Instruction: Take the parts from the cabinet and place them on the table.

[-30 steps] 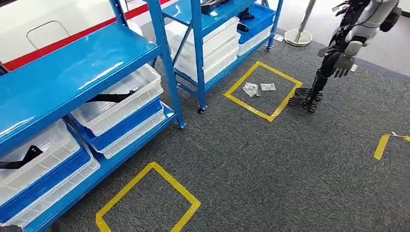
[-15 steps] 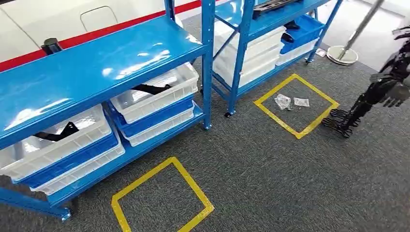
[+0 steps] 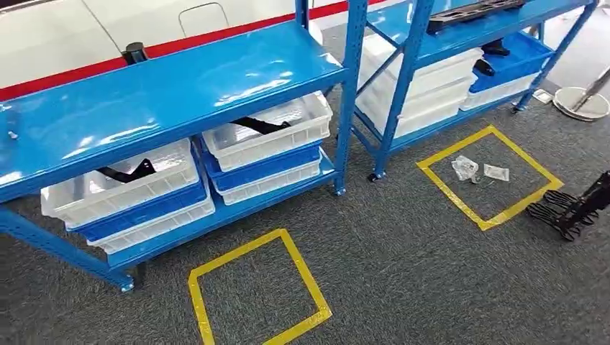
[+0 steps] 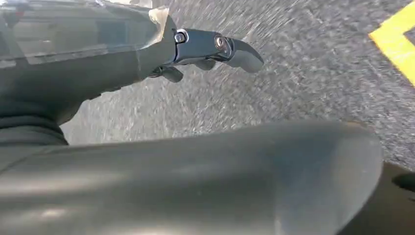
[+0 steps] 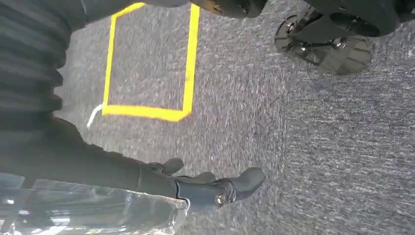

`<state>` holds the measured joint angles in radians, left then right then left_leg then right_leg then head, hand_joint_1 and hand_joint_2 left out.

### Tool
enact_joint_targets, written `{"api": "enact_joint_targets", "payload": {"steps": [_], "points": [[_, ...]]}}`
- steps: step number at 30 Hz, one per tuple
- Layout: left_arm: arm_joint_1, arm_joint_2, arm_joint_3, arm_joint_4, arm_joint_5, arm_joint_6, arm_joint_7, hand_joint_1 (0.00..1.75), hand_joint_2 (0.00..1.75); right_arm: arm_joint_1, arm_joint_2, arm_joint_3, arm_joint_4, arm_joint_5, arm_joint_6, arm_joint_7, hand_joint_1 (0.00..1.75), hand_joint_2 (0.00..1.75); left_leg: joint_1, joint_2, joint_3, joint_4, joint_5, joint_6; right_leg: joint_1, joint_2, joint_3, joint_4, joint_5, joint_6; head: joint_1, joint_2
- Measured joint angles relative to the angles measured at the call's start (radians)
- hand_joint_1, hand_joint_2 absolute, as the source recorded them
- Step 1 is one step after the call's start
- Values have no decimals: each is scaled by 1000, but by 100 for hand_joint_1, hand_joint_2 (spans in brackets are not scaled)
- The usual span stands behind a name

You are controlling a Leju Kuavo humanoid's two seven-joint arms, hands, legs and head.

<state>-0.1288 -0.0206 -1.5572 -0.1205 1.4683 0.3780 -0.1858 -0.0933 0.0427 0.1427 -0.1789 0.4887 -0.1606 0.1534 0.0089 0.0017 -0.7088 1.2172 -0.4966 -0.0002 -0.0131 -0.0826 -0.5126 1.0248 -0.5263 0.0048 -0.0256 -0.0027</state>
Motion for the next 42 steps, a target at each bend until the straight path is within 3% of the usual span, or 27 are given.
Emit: {"api": "enact_joint_targets", "payload": {"steps": [1, 2, 3, 6, 7, 9, 10, 12, 13, 16, 17, 18, 19, 22, 24, 25, 27, 28, 30, 31, 32, 33, 34, 37, 38, 40, 42], "points": [[-1, 0, 0, 0, 0, 0, -1, 0, 0, -2, 0, 0, 0, 0, 0, 0, 0, 175, -2, 19, 53, -96, 41, 9, 1, -12, 5, 0, -4, 1, 0, 0], [-3, 0, 0, 0, 0, 0, -2, 0, 0, -3, 1, 0, 0, 1, 0, 0, 0, 175, -11, 71, 97, -176, 55, 23, 3, -21, 10, -1, -7, 3, 0, 0], [-6, 2, 0, 0, 0, 0, -2, 0, 0, -3, 4, 0, 0, 1, 0, 0, 0, 175, -16, 84, 99, -179, 45, 28, 16, -31, 10, -1, -12, 10, 3, 0], [-6, 2, 0, 0, 0, 0, -4, 0, 0, -9, 2, 0, 0, 4, -1, 2, 0, 175, -28, 49, 94, -184, 47, 39, 5, -61, 19, -10, -13, 23, 3, 0], [-5, 2, 0, 0, 0, 0, -4, 0, 0, -14, 2, 0, -2, 4, -2, 2, 0, 175, -24, 30, 111, -206, 57, 44, 17, -75, 32, -20, -15, 31, 3, 0], [-5, 1, 0, 0, 1, 0, -5, 0, 0, -10, 3, 0, -3, 6, -3, 2, 0, 175, -8, 10, 128, -234, 73, 52, 9, 30, 8, 41, -46, 30, 9, 0], [-10, 0, 0, 0, 3, 0, -5, 0, 0, -9, 5, 0, -3, 5, -3, 1, 0, 175, -6, -6, 125, -234, 75, 53, 6, 59, -30, 113, -74, 26, 15, 0], [-9, -3, 0, 0, 4, 0, -5, 0, 0, -19, 6, -1, -3, 5, 0, 1, 0, 175, -7, -35, 123, -234, 75, 53, 3, 71, -107, 256, -122, 27, 16, 0], [-8, -5, 0, 0, 5, 0, -5, 0, 0, -22, 6, -1, -3, 5, 0, 1, 0, 175, -6, -53, 123, -233, 75, 53, 2, 71, -124, 283, -119, 36, 17, 0], [-6, -5, 0, 0, 5, 0, -5, 0, 0, -21, 4, -1, -3, 8, 0, 3, 0, 175, 2, -106, 125, -226, 74, 41, -14, 90, -47, 94, -15, 80, 18, 0], [-6, -5, 0, 0, 5, 0, -5, 0, 0, -18, 4, -1, -3, 8, 0, 4, 0, 175, 3, -120, 121, -218, 71, 34, -24, 130, -11, 9, 19, 93, 19, 0], [-7, -4, 0, 0, 5, 0, -5, 0, 0, -16, 6, -1, -3, 8, 2, 3, 0, 175, -2, -133, 112, -205, 66, 23, -23, 169, -9, -11, 7, 81, 24, 0], [-7, -4, 0, 0, 5, 0, -5, 0, 0, -18, 7, -1, -3, 9, 2, 4, 0, 175, -2, -140, 107, -204, 67, 18, -25, 153, -12, -11, 12, 64, 23, 0], [1, -3, 0, 0, 5, 1, -6, 0, 0, -26, 9, -1, -3, 13, 2, 6, 0, 175, 7, -165, 103, -213, 75, 3, -19, 126, 1, -12, 16, 39, 20, 0], [3, -2, 0, 0, 5, 2, -7, 0, 0, -18, 7, -1, -3, 14, 2, 9, 0, 175, -1, -59, 82, -165, 43, 0, -23, 99, 4, -14, 18, 24, 13, 0], [0, -2, 0, 0, 5, 2, -7, 0, 0, -13, 7, -1, -3, 14, 2, 9, 0, 175, 2, -27, 44, -89, 0, -3, -18, 82, 4, -14, 15, 19, 8, 0], [-2, -2, 0, 0, 5, 2, -10, 0, 0, -10, 5, -1, -3, 14, 2, 9, 0, 175, 3, -11, -42, 77, -68, -7, -12, 48, 4, -14, 11, 14, 9, 0], [-1, -2, 0, 0, 4, 1, -11, 0, 0, -9, 4, -1, -3, 14, 2, 9, 0, 175, 4, -9, -63, 115, -71, -7, -10, 32, 5, -14, 9, 12, 9, 0], [2, -2, 0, 0, 0, 0, -13, 0, 0, -10, 4, -1, -3, 13, 1, 9, 0, 175, 4, -4, -33, 53, -18, -3, -9, 6, 10, -14, 4, 7, 8, 0], [2, -2, 0, 0, -1, 0, -14, 0, 0, -10, 5, -1, -3, 12, 0, 9, 0, 175, 3, 8, 19, -46, 30, 3, -9, -8, 15, -14, 0, 10, 9, 0], [1, -2, 0, 0, -2, 0, -16, 0, 0, -10, 5, -1, -3, 12, 0, 8, 0, 175, 0, 42, 69, -134, 64, 12, -8, -17, 21, -14, -5, 13, 8, 0], [-1, -2, 0, 0, -3, 0, -16, 0, 0, -9, 5, -1, -3, 11, 0, 7, 0, 175, -9, 106, 96, -184, 56, 19, -2, -26, 26, -14, -9, 18, 9, 0], [-5, -1, 0, 0, -3, 0, -16, 0, 0, -8, 5, -1, -3, 11, 0, 6, 0, 0, -13, 92, 99, -185, 56, 20, 7, -33, 19, -14, -15, 26, 11, 0], [-4, 0, 0, 0, -2, 1, -15, 0, 0, -11, 10, -1, -3, 12, 0, -2, 0, 0, -21, 55, 96, -190, 52, 29, 4, -64, 36, -26, -21, 41, 12, 0], [-3, 1, 0, 0, -1, 3, -14, 0, 0, -11, 10, -1, -5, 11, 0, -4, 0, 0, -4, 44, 108, -204, 62, 39, 6, -51, 39, -22, -28, 48, 13, 0], [-7, 0, 0, 1, 2, 9, -13, 0, 0, -8, 10, -3, -5, 7, 0, -5, 0, 0, -6, 30, 111, -210, 64, 47, 2, 45, 0, 73, -77, 39, 19, 0], [-11, -1, 0, 0, 5, 9, -12, 0, 0, -4, 9, -4, -3, 6, 0, -4, 0, 0, -6, 9, 111, -209, 62, 50, 1, 73, -87, 232, -136, 30, 23, 0]]}}
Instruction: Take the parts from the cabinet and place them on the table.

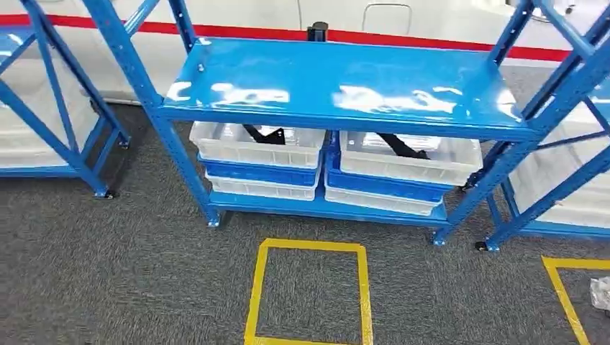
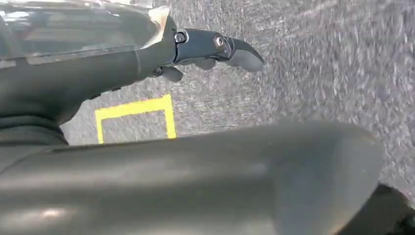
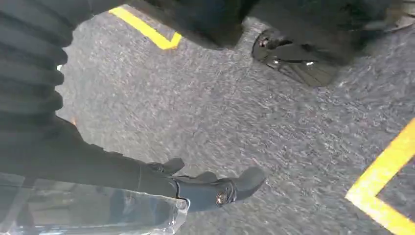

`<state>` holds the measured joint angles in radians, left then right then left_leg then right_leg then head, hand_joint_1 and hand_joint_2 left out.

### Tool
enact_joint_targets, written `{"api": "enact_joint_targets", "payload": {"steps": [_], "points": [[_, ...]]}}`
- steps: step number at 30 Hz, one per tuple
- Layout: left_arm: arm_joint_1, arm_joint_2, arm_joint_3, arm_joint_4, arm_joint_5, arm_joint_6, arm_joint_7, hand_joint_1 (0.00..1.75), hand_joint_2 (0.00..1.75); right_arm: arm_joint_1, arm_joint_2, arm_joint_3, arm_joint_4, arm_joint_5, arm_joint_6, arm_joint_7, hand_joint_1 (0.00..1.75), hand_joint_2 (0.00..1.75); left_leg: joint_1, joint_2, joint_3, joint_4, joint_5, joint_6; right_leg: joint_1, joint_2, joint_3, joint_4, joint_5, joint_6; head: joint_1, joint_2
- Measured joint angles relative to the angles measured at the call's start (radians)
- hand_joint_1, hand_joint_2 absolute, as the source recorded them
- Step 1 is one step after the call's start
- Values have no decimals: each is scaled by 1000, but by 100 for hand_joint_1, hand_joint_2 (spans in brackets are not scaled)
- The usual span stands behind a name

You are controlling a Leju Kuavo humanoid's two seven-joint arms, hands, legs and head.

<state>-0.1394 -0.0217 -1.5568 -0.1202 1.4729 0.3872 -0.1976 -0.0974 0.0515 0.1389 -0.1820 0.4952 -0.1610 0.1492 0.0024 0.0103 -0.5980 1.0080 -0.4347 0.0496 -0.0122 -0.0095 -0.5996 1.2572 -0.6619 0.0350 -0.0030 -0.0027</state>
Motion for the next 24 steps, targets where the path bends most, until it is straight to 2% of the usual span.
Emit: {"api": "enact_joint_targets", "payload": {"steps": [1, 2, 3, 5, 6, 7, 8, 9, 10, 11, 12, 14, 16, 19, 20, 21, 23, 24], "points": [[0, -1, 0, 0, 0, 0, 0, 0, 0, 3, 0, 0, 0, 0, 0, 1, 0, 0, 0, -11, 1, 0, -1, 1, 0, 2, -38, 57, -9, 4, 1, 0], [1, -1, 0, 0, 0, 1, 1, 0, 0, 6, -2, -1, 0, -1, -1, 2, 0, 0, 0, -21, 2, 1, -2, 0, 0, 3, -49, 57, 4, 13, 1, 0], [2, -2, 0, 0, 0, 1, 1, 0, 0, 7, -2, -1, 1, 0, -2, 3, 0, 0, 1, -30, 5, 1, -4, -3, -2, 3, -37, 6, 38, 27, 1, 0], [2, -3, 0, 0, 0, 2, 0, 0, 0, 6, -3, -2, 1, -1, -5, 5, 0, 0, 4, -40, 12, 5, -10, -11, -10, 4, 32, -175, 130, 54, 2, 0], [2, -2, 0, 0, 0, 3, 0, 0, 0, 6, -2, -2, 1, -2, -6, 6, 0, 0, 3, -42, 11, 8, -13, -18, -15, 5, 49, -227, 154, 55, 4, 0], [2, -1, 0, 0, 0, 3, 0, 0, 0, 6, 1, -2, 2, -2, -6, 7, 0, 0, -6, -46, 10, 17, -22, -26, -11, 7, 50, -236, 159, 36, 3, 0], [2, -2, 0, 0, 0, 4, 0, 0, 175, 4, 2, -2, 2, -3, -6, 7, 0, 0, -5, -45, 11, 14, -20, -28, -9, 7, 51, -232, 161, 22, 1, 0], [2, -1, 0, 0, 0, 6, 0, 0, 175, 5, 3, -2, 2, -3, -7, 9, 0, 0, -5, -45, 10, 15, -24, -18, -15, 6, 54, -234, 164, 18, 3, 0], [3, -1, 0, 0, 0, 7, 0, 0, 175, 6, 2, -3, 2, -3, -9, 10, 0, 0, -5, -45, 9, 15, -19, 2, -11, 7, 54, -234, 164, 17, 2, 0], [3, 0, 0, 0, 0, 8, 0, 0, 175, 6, 3, -3, 2, -4, -10, 11, 0, 0, -5, -45, 11, 14, -20, 13, -10, 8, 54, -234, 164, 17, 2, 0], [3, 0, 0, 0, 0, 8, 0, 0, 175, 6, 3, -6, 2, -4, -16, 12, 0, 0, -5, -44, 12, 14, -20, 19, -9, 9, 55, -234, 164, 16, 3, 0], [2, 0, 0, 0, 0, 8, -1, 0, 175, 6, 5, -11, 2, -6, -23, 13, 0, 0, -5, -43, 17, 10, -19, 21, -7, 9, 57, -234, 162, 14, 3, 0], [3, 0, 0, 0, 0, 5, -3, 0, 175, 7, 6, -17, 2, -6, -28, 13, 0, 0, -5, -43, 19, 7, -18, 21, -6, 9, 58, -234, 161, 5, 3, 0], [2, 0, 0, 0, 2, 0, -4, 0, 175, 7, 6, -19, 3, -7, -31, 13, 0, 0, -4, -43, 21, 6, -19, 19, -3, 9, 58, -233, 160, 4, 2, 0], [3, 0, 0, 0, 2, 0, -4, 0, 175, 7, 6, -20, 3, -7, -31, 13, 0, 175, -4, -43, 21, 5, -18, 15, -2, 9, 58, -233, 159, 3, 2, 0], [3, 0, 0, 0, 2, 0, -5, 0, 175, 7, 6, -21, 3, -8, -31, 13, 0, 175, -3, -42, 21, 4, -19, 2, -1, 9, 58, -233, 159, 2, 2, 0], [3, -1, 0, 0, 3, 0, -5, 0, 175, 7, 6, -23, 3, -11, -32, 13, 0, 175, 1, -42, 23, 0, -21, -38, 0, 9, 58, -233, 157, 0, 3, 0], [3, -1, 0, 0, 1, -1, -1, 0, 175, 8, 5, -25, 3, -15, -33, 15, 0, 175, 1, -42, 23, 0, -21, -43, 0, 9, 58, -233, 157, 0, 3, 0]]}}
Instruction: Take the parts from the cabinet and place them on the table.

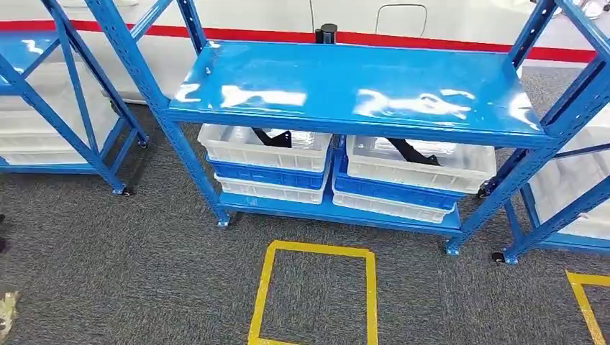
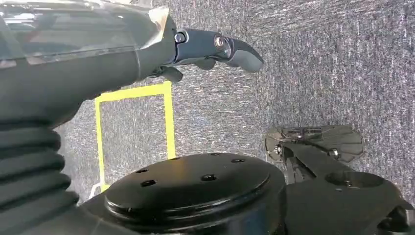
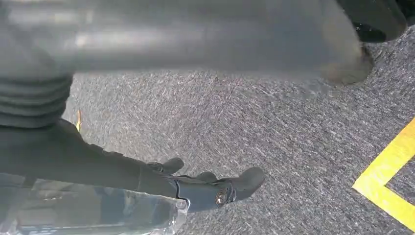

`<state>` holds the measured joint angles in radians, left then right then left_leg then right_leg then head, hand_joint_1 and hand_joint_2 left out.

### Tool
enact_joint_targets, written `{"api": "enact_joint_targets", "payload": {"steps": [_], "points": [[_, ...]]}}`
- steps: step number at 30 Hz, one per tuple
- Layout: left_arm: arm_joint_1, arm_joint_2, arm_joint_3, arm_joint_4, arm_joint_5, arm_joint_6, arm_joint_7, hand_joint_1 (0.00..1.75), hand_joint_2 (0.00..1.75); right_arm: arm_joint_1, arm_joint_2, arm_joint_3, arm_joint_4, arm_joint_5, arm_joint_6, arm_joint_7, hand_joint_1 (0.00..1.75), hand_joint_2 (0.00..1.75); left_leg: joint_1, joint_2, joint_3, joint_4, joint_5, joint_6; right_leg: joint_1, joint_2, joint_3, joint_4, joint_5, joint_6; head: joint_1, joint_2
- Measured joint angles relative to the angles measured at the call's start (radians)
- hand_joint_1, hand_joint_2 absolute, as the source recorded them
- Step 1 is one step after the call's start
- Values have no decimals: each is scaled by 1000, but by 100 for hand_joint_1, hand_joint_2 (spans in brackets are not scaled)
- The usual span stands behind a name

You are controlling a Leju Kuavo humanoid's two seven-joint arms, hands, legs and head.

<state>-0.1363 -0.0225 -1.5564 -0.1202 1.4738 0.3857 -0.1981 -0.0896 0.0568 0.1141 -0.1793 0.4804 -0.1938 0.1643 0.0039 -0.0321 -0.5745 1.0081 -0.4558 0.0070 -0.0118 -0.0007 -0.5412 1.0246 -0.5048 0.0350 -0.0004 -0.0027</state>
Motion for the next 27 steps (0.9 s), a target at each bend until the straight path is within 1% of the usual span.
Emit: {"api": "enact_joint_targets", "payload": {"steps": [2, 3, 12, 27], "points": [[7, 0, 36, -4, -31, -11, 12, 0, 175, 5, 0, -2, 0, -14, 0, 3, 0, 175, -1, 0, 0, 0, 0, 0, -1, 0, 1, 0, 0, 0, 0, 0], [10, 0, 62, -7, -51, -18, 16, 0, 0, 10, -1, -3, 0, -21, 0, 3, 0, 0, -2, 0, 0, 0, 0, 0, -1, 0, 1, 0, 0, 0, 0, 0], [55, 0, 284, -42, -279, -76, 47, 0, 0, 46, -5, -22, -16, -94, 28, -19, 0, 0, -11, 1, 0, 1, -3, 4, -10, 0, 1, -3, 0, 0, 0, 0], [127, 7, 680, -110, -658, -173, 92, 0, 0, 105, -19, -46, -70, -216, 80, -63, 0, 0, -12, 1, 0, 1, -3, 4, -11, 0, 2, -4, 0, 1, 0, 0]]}}
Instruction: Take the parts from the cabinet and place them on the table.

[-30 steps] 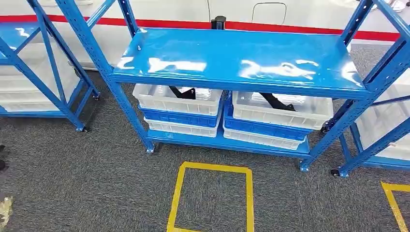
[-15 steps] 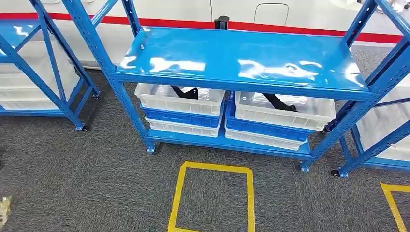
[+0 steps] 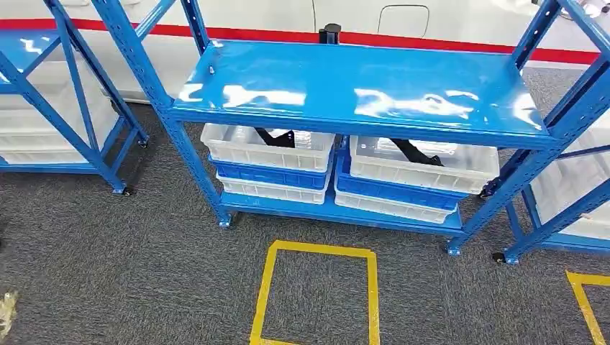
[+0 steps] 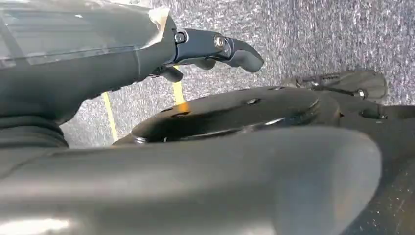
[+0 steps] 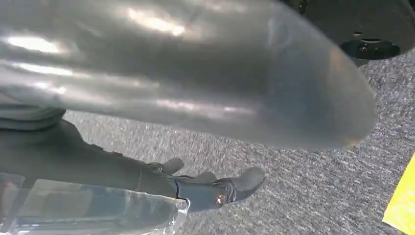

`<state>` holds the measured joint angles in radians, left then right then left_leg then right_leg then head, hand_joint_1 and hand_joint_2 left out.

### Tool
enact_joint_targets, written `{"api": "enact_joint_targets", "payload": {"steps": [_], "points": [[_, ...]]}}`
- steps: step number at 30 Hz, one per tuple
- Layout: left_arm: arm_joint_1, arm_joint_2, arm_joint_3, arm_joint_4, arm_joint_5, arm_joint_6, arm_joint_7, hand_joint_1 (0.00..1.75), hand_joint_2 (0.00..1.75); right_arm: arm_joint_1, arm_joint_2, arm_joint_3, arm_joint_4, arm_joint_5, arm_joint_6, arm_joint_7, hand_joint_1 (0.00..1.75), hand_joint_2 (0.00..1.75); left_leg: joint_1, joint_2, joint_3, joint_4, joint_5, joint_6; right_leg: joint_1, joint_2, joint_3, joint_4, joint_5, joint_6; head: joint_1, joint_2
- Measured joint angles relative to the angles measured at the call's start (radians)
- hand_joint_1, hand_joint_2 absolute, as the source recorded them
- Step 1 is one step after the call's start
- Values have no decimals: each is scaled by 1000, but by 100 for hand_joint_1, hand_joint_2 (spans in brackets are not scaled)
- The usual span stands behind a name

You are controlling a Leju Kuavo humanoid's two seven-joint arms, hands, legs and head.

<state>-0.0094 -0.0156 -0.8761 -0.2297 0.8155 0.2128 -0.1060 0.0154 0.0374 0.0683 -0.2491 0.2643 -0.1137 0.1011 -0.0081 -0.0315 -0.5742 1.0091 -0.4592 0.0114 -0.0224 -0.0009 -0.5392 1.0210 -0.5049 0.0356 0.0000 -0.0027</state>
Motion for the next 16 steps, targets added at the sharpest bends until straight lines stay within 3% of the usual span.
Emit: {"api": "enact_joint_targets", "payload": {"steps": [16], "points": [[79, 8, 433, -77, -408, -105, 50, 0, 0, 64, -17, -24, -63, -132, 56, -50, 0, 0, 0, 0, 1, 0, -2, 2, 0, 0, -2, 0, 0, 0, 0, 0]]}}
